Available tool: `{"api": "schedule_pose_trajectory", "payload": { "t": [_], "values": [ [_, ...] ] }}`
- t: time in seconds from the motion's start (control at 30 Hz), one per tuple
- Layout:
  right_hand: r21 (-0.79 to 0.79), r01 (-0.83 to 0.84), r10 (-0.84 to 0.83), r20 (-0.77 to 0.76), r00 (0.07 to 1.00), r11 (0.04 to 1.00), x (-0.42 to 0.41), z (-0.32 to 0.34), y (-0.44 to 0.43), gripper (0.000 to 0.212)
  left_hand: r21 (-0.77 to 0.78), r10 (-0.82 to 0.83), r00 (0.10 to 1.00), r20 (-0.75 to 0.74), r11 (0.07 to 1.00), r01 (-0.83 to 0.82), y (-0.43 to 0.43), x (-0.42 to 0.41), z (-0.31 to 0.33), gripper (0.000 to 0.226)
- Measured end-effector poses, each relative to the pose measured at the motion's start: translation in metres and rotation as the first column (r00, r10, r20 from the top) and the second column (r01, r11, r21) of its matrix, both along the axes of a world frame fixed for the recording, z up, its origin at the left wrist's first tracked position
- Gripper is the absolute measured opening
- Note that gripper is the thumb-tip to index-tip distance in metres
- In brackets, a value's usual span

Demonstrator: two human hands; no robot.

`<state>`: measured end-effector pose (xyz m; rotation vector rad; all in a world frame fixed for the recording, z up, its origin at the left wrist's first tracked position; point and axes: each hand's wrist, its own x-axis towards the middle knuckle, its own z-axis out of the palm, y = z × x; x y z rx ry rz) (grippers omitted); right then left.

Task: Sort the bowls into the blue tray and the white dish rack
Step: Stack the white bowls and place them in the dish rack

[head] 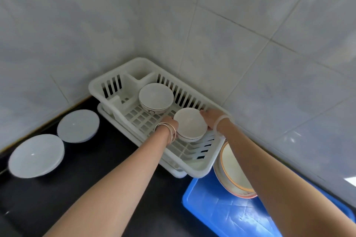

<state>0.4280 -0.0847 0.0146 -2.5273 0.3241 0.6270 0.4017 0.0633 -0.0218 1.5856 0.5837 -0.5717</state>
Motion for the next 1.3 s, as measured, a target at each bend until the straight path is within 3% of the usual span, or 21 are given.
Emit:
{"api": "schedule_pose_trajectory", "payload": {
  "t": [0.23, 0.6, 0.8, 1.03, 1.2, 1.3],
  "values": [
    [-0.025, 0.046, -0.048, -0.051, 0.998, 0.999, 0.012, -0.012, 0.001, 0.050, -0.078, 0.027, 1.000, -0.008, 0.997, -0.027, -0.001, 0.009, -0.009, 0.043],
    [-0.119, 0.000, 0.006, 0.047, 0.999, 0.993, 0.007, -0.019, 0.000, 0.040, -0.167, 0.022, 0.998, 0.054, 0.986, -0.013, -0.005, 0.007, -0.015, 0.048],
    [-0.177, -0.005, 0.025, 0.111, 0.994, 0.984, -0.002, -0.020, 0.002, 0.040, 0.012, -0.104, 0.983, 0.154, 0.995, 0.104, -0.003, 0.005, -0.013, 0.043],
    [-0.182, -0.060, 0.090, 0.164, 0.982, 0.981, -0.014, -0.005, -0.002, 0.039, 0.239, -0.319, 0.929, 0.186, 0.932, 0.272, 0.010, 0.002, 0.000, 0.035],
    [-0.012, -0.031, 0.033, 0.266, 0.963, 0.999, -0.042, 0.011, 0.008, 0.036, 0.298, -0.313, 0.926, 0.211, 0.923, 0.244, 0.029, -0.017, 0.017, 0.038],
    [0.147, -0.021, -0.026, 0.309, 0.951, 0.989, -0.065, 0.020, 0.031, 0.034, 0.349, -0.271, 0.906, 0.324, 0.925, 0.151, 0.049, -0.042, 0.026, 0.039]
  ]
}}
